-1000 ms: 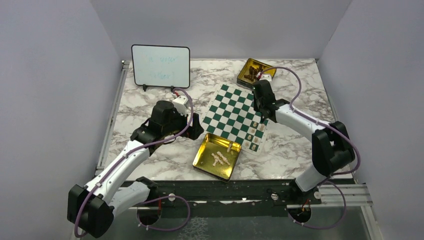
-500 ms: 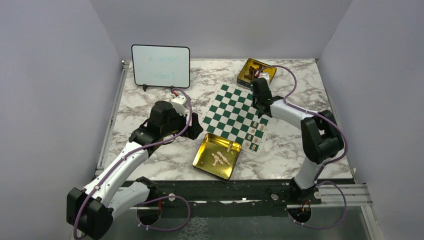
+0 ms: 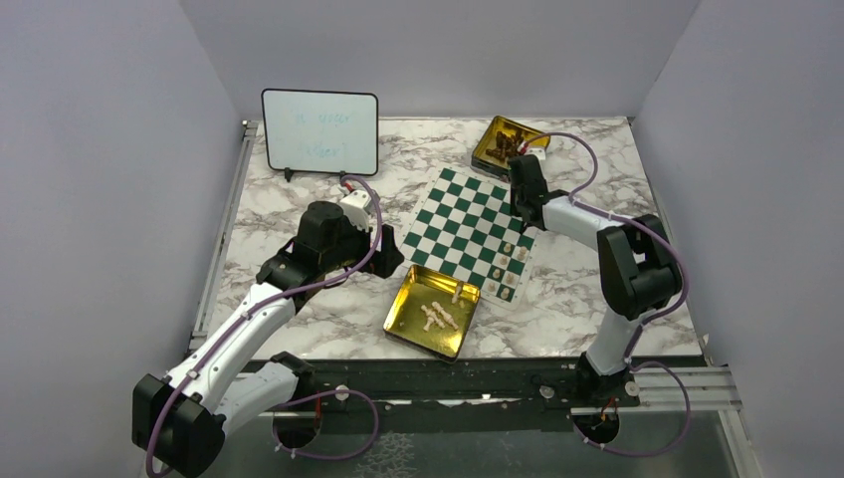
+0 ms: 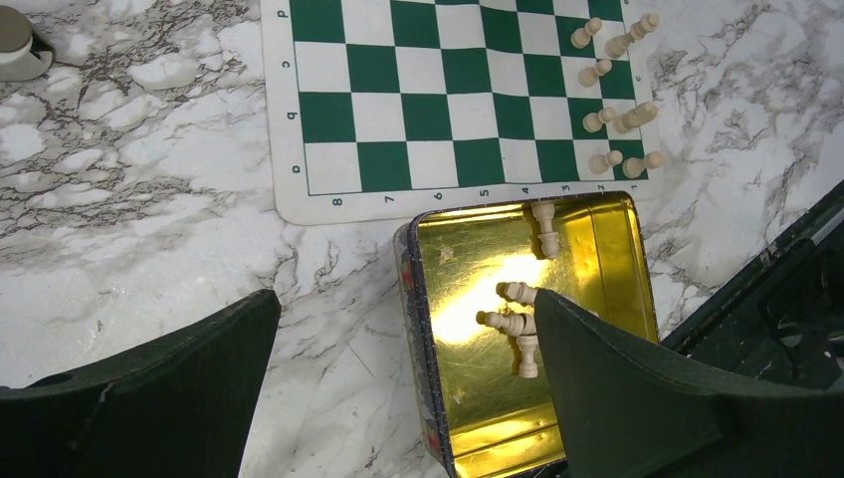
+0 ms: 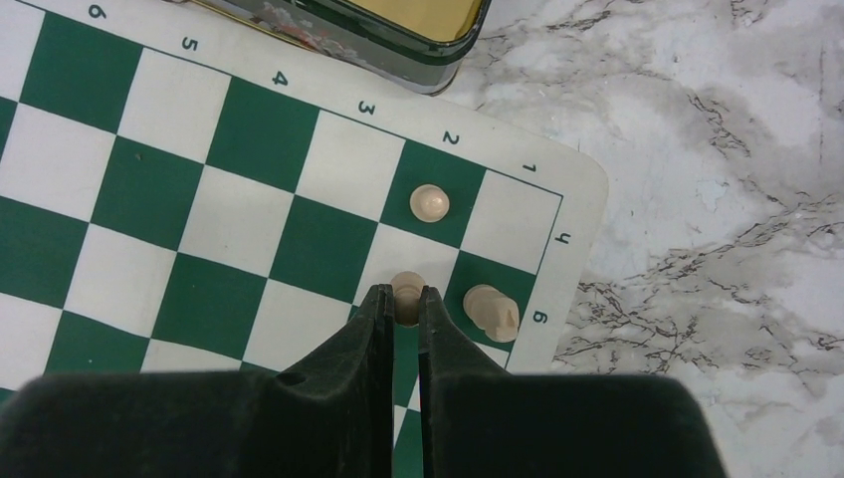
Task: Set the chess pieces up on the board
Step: Place the chess piece on the chessboard, then pick up the chess piece from the storage box.
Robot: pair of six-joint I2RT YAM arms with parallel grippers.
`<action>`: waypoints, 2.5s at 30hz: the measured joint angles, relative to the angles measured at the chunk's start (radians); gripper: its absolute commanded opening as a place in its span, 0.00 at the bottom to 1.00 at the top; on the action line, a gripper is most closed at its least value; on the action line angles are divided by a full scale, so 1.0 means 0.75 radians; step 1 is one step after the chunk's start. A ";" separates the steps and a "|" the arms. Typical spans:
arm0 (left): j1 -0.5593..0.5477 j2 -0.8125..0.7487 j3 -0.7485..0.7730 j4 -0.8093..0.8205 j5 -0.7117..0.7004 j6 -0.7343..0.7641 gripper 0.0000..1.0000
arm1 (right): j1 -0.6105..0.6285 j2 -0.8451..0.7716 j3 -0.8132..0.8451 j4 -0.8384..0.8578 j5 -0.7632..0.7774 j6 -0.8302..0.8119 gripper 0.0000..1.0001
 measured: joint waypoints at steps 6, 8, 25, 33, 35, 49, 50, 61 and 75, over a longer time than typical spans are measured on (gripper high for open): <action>0.000 0.000 -0.002 0.001 -0.005 0.000 0.99 | -0.006 0.026 0.000 -0.002 -0.021 0.010 0.09; 0.000 0.000 -0.004 0.000 -0.006 0.000 0.99 | -0.010 0.040 0.000 -0.005 -0.024 0.014 0.10; 0.000 -0.001 -0.005 0.000 -0.010 0.001 0.99 | -0.031 0.069 0.019 -0.020 -0.043 0.024 0.10; 0.000 -0.001 -0.005 0.000 -0.010 0.001 0.99 | -0.039 0.087 0.046 -0.029 -0.061 0.024 0.11; 0.000 -0.001 -0.005 0.000 -0.010 0.001 0.99 | -0.039 0.088 0.046 -0.030 -0.062 0.024 0.12; 0.000 -0.003 -0.005 0.000 -0.014 0.001 0.99 | -0.039 0.129 0.107 -0.104 -0.071 0.045 0.30; 0.000 -0.004 -0.005 0.000 -0.014 0.002 0.99 | -0.039 0.133 0.112 -0.113 -0.072 0.046 0.31; 0.000 -0.005 -0.005 -0.003 -0.078 0.003 0.99 | -0.039 0.072 0.190 -0.286 -0.096 0.059 0.44; 0.000 0.080 0.019 -0.015 -0.077 -0.102 0.78 | -0.039 -0.471 0.024 -0.356 -0.472 0.168 0.67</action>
